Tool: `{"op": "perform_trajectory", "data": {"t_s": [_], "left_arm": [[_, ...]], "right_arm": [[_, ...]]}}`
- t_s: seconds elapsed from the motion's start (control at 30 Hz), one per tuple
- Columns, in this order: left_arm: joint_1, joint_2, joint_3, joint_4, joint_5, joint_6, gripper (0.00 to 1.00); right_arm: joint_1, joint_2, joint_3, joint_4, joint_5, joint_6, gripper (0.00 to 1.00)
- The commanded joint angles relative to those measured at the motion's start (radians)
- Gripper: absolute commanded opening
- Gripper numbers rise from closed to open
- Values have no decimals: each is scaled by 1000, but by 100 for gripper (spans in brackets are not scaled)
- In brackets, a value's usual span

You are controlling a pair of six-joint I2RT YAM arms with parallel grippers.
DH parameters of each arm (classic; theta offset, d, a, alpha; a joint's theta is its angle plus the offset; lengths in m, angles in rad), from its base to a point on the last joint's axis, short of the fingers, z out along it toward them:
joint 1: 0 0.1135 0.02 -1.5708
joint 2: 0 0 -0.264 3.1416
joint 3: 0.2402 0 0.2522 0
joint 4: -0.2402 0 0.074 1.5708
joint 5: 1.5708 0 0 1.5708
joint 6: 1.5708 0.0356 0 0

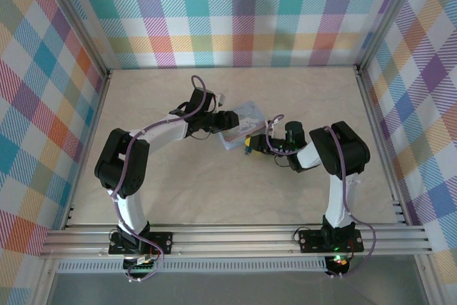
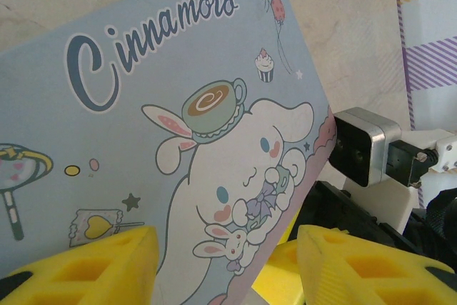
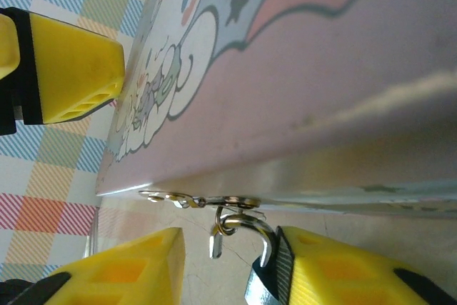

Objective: Unlock the padlock with the key

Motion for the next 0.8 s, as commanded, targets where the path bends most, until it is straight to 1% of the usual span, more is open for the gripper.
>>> {"op": "perform_trajectory", "data": {"t_s": [0.0, 0.43, 0.5, 0.67, 0.77], "left_arm": [[-14, 12, -35, -78, -15, -21, 54], [-14, 11, -36, -78, -18, -20, 54], [-14, 12, -36, -79, -18, -21, 54], [-14, 8, -38, -79, -22, -20, 54], [-14, 5, -41, -79, -24, -20, 54]], "right_arm": [[8, 13, -2, 21, -21, -5, 35], [9, 16, -6, -1, -2, -10, 17], [9, 15, -6, -2, 3, -12, 16], [9, 13, -12, 11, 21, 1, 11], [8, 12, -22, 30, 39, 12, 5]]}}
